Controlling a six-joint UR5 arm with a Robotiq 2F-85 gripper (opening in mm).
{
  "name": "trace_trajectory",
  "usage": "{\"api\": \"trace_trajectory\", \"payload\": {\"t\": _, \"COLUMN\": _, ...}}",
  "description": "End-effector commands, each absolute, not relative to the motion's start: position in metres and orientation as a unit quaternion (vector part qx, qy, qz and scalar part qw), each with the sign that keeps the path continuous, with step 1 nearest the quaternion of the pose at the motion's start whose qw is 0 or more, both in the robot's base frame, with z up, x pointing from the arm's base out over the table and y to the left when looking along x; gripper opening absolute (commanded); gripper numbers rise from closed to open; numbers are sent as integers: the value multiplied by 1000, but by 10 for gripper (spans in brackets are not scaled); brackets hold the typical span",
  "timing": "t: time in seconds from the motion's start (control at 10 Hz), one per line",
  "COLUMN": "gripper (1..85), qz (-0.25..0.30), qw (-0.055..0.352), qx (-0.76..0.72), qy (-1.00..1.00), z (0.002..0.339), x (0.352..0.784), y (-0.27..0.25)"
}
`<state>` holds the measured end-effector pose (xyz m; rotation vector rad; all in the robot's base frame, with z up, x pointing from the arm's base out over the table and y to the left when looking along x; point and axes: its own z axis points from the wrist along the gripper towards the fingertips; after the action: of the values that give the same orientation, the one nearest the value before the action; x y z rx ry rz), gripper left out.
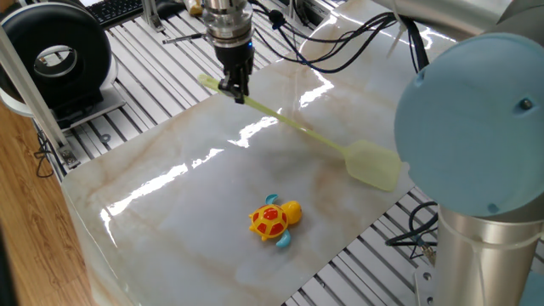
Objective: Swat with a flyswatter
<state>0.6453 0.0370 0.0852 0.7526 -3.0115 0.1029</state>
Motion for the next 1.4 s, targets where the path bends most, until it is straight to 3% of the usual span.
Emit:
{"api": "trace_trajectory", "payload": {"t": 0.0, "gripper": 13, "qz": 16, "qw": 1, "qx": 243, "qy": -970, "z": 78, "x": 661, "y": 56}}
{"api": "trace_trajectory", "payload": {"t": 0.3, "gripper": 13, "qz": 35, "qw": 72, "qx": 212, "qy": -974, "z": 93, "x": 618, "y": 41}}
{"api": "trace_trajectory", "payload": {"t": 0.6, "gripper": 13, "qz": 42, "qw": 83, "qx": 209, "qy": -973, "z": 106, "x": 607, "y": 41}}
{"api": "trace_trajectory", "payload": {"t": 0.9, "gripper": 13, "qz": 61, "qw": 121, "qx": 206, "qy": -969, "z": 111, "x": 593, "y": 35}}
{"api": "trace_trajectory", "payload": {"t": 1.2, "gripper": 13, "qz": 65, "qw": 127, "qx": 206, "qy": -968, "z": 111, "x": 592, "y": 32}}
{"api": "trace_trajectory", "payload": {"t": 1.3, "gripper": 13, "qz": 58, "qw": 101, "qx": 214, "qy": -970, "z": 107, "x": 604, "y": 36}}
